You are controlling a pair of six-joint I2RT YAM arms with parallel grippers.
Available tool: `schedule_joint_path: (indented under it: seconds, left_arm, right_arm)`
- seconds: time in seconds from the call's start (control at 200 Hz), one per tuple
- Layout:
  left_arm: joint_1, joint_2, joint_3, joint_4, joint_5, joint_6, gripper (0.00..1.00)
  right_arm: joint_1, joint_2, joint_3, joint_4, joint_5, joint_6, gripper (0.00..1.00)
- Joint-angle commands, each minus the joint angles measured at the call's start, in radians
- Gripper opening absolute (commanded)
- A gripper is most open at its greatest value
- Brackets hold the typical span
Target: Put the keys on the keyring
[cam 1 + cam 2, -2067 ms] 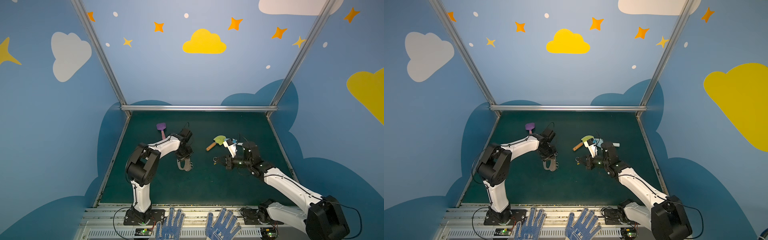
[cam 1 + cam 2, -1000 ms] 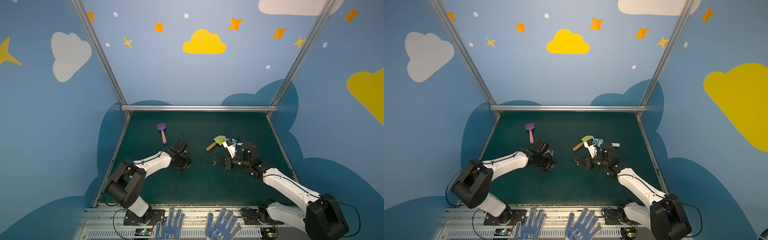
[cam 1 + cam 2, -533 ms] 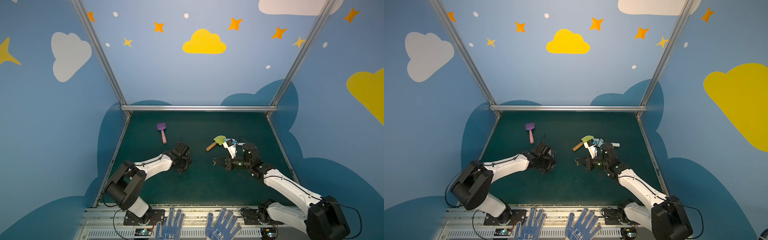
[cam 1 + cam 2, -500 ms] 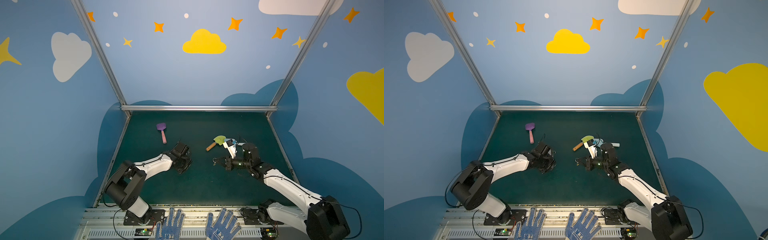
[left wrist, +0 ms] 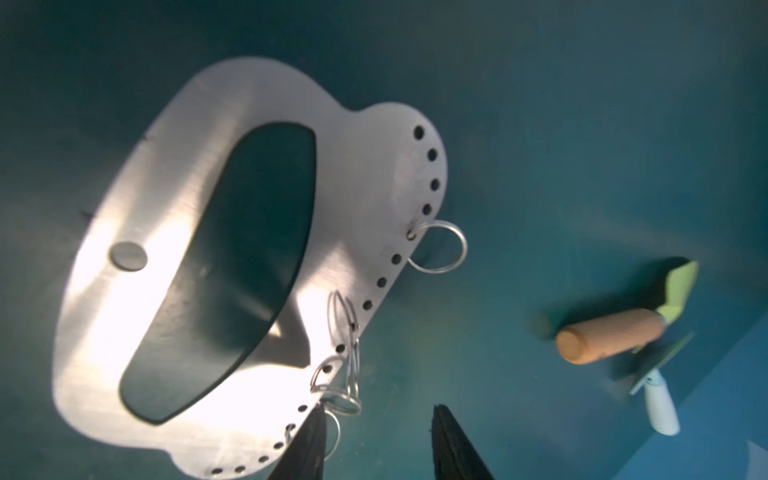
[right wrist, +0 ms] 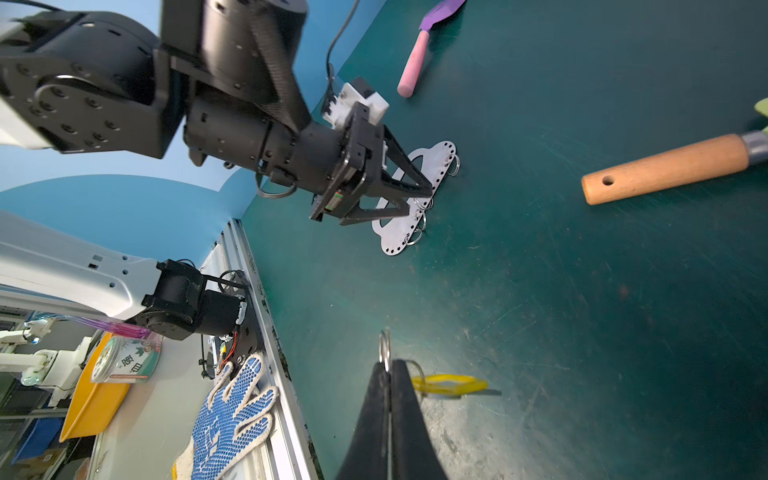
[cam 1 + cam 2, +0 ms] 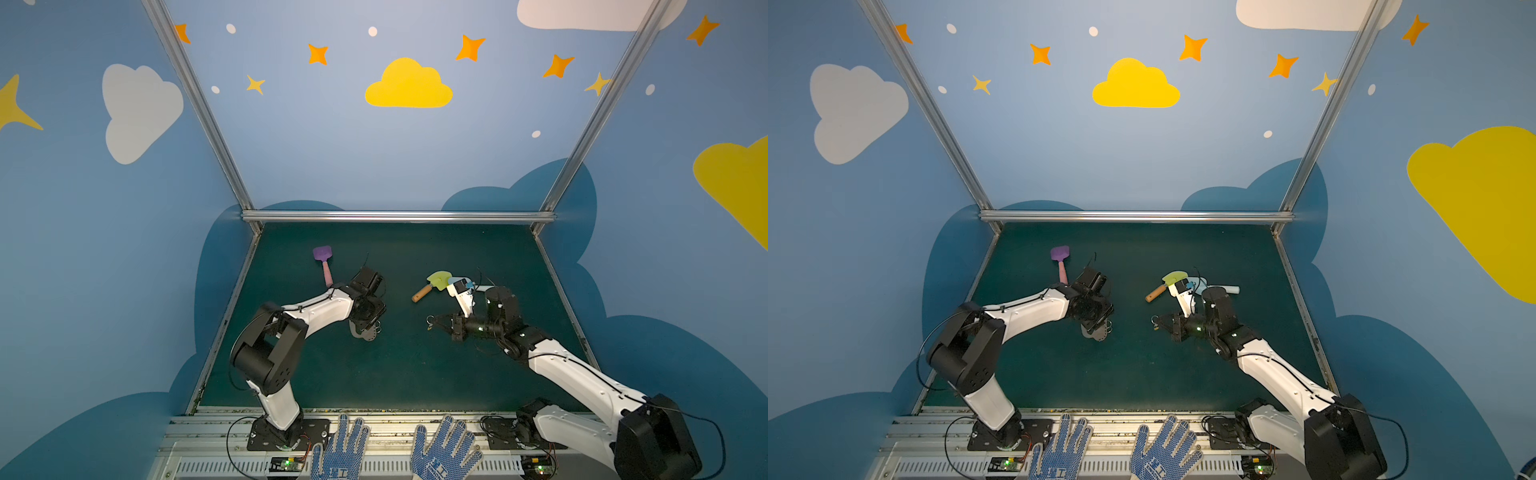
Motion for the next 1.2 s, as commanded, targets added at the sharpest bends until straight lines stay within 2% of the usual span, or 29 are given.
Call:
schedule_joint_path:
  seconds: [0.0, 0.255, 0.315, 0.426, 0.541, 0.611, 0.691, 0.791, 1.051, 1.117, 1.197]
  left_arm:
    - [0.001, 0.036, 0.040, -0.104, 0.012, 0.069, 0.45]
    - [-0.004, 0.116, 0.123, -0.181, 0.015, 0.138, 0.43]
    - [-0.004, 0.128, 0.125, -0.183, 0.017, 0.139, 0.36]
    - [-0.004, 0.136, 0.123, -0.184, 0.021, 0.143, 0.29]
    - [-0.004, 0.130, 0.128, -0.195, 0.004, 0.151, 0.28]
    - [-0.002, 0.127, 0.131, -0.198, 0.008, 0.154, 0.21]
    - [-0.003, 0.126, 0.131, -0.200, 0.009, 0.159, 0.20]
    - [-0.003, 0.123, 0.130, -0.203, 0.018, 0.161, 0.07]
    - [-0.003, 0.062, 0.122, -0.208, 0.019, 0.168, 0.10]
    - [-0.003, 0.052, 0.122, -0.211, 0.017, 0.171, 0.13]
    - [-0.003, 0.042, 0.124, -0.210, 0.021, 0.170, 0.06]
  right_arm:
    - [0.002, -0.022, -0.009, -0.010, 0.013, -0.007, 0.00]
    - [0.002, -0.017, -0.011, -0.001, 0.014, -0.006, 0.00]
    - [0.001, -0.021, -0.010, -0.003, 0.016, -0.005, 0.00]
    - [0.001, -0.027, -0.009, -0.009, 0.018, -0.009, 0.00]
    - [-0.001, -0.026, -0.009, -0.012, 0.021, -0.007, 0.00]
    - [-0.001, -0.023, -0.006, -0.011, 0.020, -0.007, 0.00]
    - [-0.002, -0.014, -0.003, -0.007, 0.017, -0.007, 0.00]
    - [-0.002, -0.006, 0.003, -0.004, 0.015, -0.004, 0.00]
    - [-0.002, -0.002, 0.000, 0.004, 0.012, 0.000, 0.00]
    - [-0.001, 0.002, -0.002, 0.009, 0.009, 0.006, 0.00]
    - [0.001, 0.003, -0.008, 0.018, 0.009, 0.011, 0.00]
